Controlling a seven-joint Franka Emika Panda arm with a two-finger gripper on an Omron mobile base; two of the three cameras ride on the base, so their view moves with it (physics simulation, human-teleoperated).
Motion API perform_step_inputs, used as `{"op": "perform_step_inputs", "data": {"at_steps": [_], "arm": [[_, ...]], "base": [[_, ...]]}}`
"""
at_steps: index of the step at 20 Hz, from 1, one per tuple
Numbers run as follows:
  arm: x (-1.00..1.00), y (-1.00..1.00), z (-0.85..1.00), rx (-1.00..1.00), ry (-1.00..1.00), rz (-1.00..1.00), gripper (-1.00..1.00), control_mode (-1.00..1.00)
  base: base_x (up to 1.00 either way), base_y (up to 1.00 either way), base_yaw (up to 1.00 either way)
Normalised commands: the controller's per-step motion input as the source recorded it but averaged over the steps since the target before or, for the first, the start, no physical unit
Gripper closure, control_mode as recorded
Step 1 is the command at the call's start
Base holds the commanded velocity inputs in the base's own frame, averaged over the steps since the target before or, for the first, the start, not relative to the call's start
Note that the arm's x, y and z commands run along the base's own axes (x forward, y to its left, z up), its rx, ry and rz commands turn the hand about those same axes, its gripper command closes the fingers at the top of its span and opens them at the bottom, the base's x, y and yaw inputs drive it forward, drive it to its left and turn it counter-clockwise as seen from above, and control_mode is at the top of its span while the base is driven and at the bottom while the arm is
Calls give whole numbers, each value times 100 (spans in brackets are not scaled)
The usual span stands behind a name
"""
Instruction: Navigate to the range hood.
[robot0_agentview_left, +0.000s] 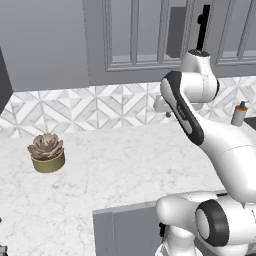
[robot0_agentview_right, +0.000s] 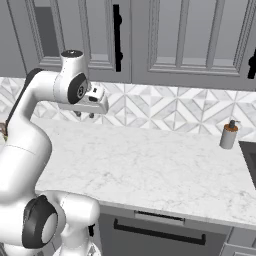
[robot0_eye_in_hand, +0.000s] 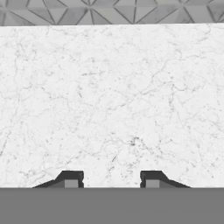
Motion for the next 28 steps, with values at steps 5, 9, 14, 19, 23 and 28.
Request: {"op": "perform_step_inputs", "data": {"at_steps": [5, 9, 14, 19, 23, 28], "arm": [[0, 0, 0, 0, 0, 0, -100, 100], [0, 0, 0, 0, 0, 0, -100, 100], [0, 0, 0, 0, 0, 0, -100, 100], [0, 0, 0, 0, 0, 0, -100, 100], [0, 0, 0, 0, 0, 0, -100, 100], [0, 0, 0, 0, 0, 0, -100, 100]], "base": [[0, 0, 0], [0, 0, 0], [-12, -3, -1], [-46, -5, -49], [-31, 0, -77], [-15, 0, -72]]}}
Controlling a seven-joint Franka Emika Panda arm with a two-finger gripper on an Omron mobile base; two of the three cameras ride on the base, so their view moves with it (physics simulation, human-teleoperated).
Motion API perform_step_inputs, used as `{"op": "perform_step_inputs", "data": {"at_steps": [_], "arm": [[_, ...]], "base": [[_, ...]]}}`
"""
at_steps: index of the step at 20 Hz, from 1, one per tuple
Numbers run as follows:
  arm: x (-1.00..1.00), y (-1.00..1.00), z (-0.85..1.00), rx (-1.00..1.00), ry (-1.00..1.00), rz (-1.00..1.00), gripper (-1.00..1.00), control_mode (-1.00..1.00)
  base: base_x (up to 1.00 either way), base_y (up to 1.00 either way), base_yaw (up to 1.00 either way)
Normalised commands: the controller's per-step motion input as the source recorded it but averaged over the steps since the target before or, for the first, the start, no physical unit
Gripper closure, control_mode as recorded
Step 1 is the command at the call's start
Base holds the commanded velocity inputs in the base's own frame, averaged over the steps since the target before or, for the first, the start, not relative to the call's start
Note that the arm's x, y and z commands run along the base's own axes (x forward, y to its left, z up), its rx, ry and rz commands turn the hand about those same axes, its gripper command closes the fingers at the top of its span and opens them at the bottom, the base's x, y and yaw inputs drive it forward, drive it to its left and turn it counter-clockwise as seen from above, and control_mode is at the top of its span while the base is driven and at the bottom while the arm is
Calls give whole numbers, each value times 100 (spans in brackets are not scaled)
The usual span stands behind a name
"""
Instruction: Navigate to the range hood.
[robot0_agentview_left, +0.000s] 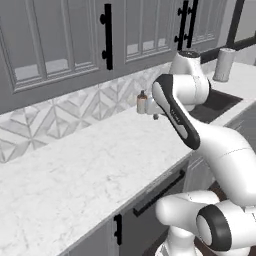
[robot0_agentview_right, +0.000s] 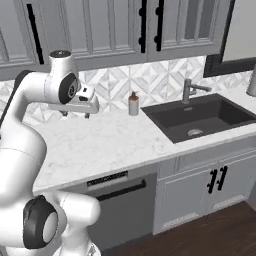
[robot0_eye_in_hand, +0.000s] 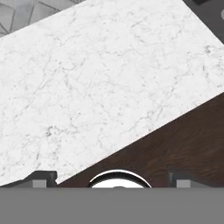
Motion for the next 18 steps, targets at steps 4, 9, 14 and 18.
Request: {"op": "perform_step_inputs", "data": {"at_steps": [4, 9, 14, 18], "arm": [[0, 0, 0, 0, 0, 0, -100, 100], [0, 0, 0, 0, 0, 0, -100, 100], [0, 0, 0, 0, 0, 0, -100, 100], [0, 0, 0, 0, 0, 0, -100, 100]], "base": [[0, 0, -74], [0, 0, -65], [0, 0, -69], [0, 0, -75]]}}
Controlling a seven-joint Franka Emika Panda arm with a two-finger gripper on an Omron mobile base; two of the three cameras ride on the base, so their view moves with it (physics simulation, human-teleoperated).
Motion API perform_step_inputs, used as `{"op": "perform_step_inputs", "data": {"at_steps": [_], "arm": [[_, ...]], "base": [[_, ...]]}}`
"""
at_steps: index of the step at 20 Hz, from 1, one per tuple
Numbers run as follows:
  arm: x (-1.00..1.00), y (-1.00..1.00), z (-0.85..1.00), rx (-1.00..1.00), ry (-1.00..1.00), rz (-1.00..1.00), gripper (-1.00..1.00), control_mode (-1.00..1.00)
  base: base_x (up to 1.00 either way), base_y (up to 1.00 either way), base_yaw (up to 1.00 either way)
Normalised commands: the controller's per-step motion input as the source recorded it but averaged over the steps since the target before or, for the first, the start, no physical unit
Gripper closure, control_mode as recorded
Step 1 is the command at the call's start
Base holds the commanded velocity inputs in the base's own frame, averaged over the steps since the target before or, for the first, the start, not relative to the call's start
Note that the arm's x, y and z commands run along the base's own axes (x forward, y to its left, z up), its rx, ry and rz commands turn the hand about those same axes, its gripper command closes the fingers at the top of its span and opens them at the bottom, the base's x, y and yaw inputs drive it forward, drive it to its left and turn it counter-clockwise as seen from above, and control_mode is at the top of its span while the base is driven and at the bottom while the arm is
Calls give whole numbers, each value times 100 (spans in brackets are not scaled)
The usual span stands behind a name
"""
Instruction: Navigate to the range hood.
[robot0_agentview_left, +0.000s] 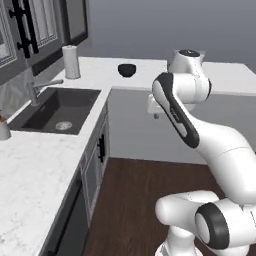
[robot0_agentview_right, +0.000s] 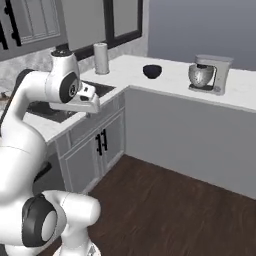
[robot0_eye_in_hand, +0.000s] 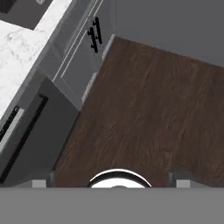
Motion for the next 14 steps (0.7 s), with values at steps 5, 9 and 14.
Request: {"op": "perform_step_inputs", "data": {"at_steps": [5, 9, 14], "arm": [[0, 0, 0, 0, 0, 0, -100, 100], [0, 0, 0, 0, 0, 0, -100, 100], [0, 0, 0, 0, 0, 0, -100, 100]], "base": [[0, 0, -86], [0, 0, -88], [0, 0, -92]]}}
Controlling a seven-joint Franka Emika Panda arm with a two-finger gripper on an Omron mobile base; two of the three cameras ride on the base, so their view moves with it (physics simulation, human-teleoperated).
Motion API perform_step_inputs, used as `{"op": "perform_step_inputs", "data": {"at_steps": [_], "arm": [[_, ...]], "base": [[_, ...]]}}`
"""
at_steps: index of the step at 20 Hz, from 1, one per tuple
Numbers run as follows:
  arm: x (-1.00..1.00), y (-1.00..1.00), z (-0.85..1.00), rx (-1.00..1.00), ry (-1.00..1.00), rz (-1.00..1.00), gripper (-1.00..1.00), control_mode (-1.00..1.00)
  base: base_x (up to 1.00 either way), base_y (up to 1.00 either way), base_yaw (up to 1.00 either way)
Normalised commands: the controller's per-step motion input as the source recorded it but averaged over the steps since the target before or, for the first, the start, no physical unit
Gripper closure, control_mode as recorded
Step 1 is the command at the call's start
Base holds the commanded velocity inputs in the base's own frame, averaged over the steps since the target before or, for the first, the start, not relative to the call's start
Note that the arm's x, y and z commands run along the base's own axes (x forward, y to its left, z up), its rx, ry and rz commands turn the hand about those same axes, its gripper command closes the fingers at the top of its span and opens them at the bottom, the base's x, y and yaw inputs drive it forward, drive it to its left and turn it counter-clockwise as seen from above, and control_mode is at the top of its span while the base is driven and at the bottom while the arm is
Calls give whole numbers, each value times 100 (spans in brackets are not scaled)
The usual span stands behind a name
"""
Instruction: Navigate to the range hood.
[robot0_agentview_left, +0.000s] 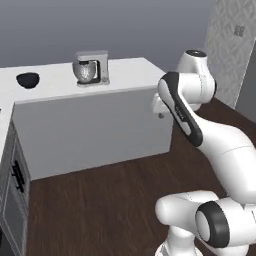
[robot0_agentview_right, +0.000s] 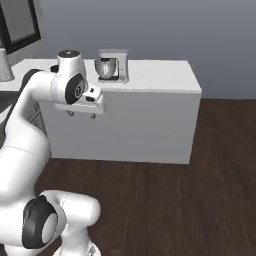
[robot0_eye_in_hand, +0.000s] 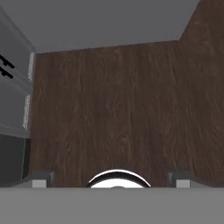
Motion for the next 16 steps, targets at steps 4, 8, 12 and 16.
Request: {"op": "perform_step_inputs", "data": {"at_steps": [4, 8, 12, 16], "arm": [[0, 0, 0, 0, 0, 0, -100, 100], [0, 0, 0, 0, 0, 0, -100, 100], [0, 0, 0, 0, 0, 0, -100, 100], [0, 0, 0, 0, 0, 0, -100, 100]], "base": [[0, 0, -93], [0, 0, -91], [4, 0, -89], [9, 0, -85]]}}
